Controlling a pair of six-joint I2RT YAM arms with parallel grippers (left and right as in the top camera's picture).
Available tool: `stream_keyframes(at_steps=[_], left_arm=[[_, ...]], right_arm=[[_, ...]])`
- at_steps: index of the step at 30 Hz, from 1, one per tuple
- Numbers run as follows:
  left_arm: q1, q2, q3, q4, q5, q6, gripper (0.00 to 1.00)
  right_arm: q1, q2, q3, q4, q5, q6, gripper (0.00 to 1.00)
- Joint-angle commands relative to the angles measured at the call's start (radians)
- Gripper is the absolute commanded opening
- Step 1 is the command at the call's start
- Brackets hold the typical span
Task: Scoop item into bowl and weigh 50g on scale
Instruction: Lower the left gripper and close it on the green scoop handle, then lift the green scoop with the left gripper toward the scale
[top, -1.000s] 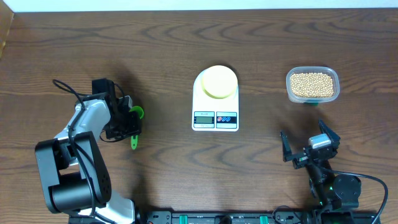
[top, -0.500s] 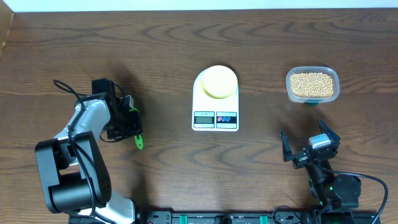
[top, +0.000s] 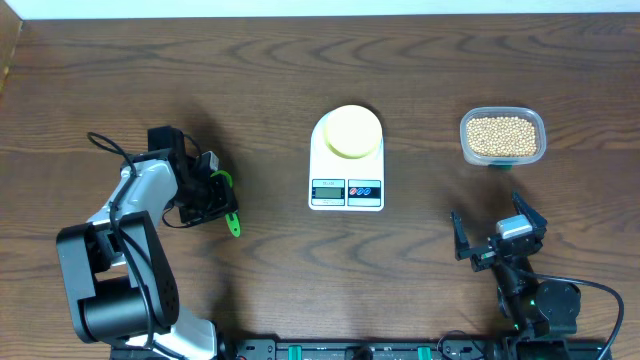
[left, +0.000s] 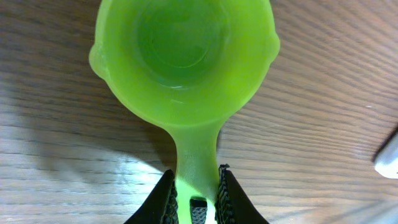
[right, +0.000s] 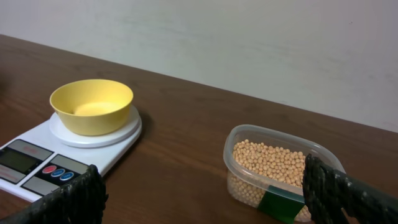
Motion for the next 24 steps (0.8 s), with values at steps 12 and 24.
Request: stream_keyframes(at_steps=[12,24], left_arm=[[-0.002,-0.12,0.058,-0.002,0.509,-0.112,0.08],[-0.003,-0.207,0.058,0.006,0.849,-0.558,0.08]], right_arm=[[0.006,0.001,-0.001,-0.005,0.001,-0.004,0.99],[0.006,0.001,-0.001,-0.005,0.001,-0.004,0.99]])
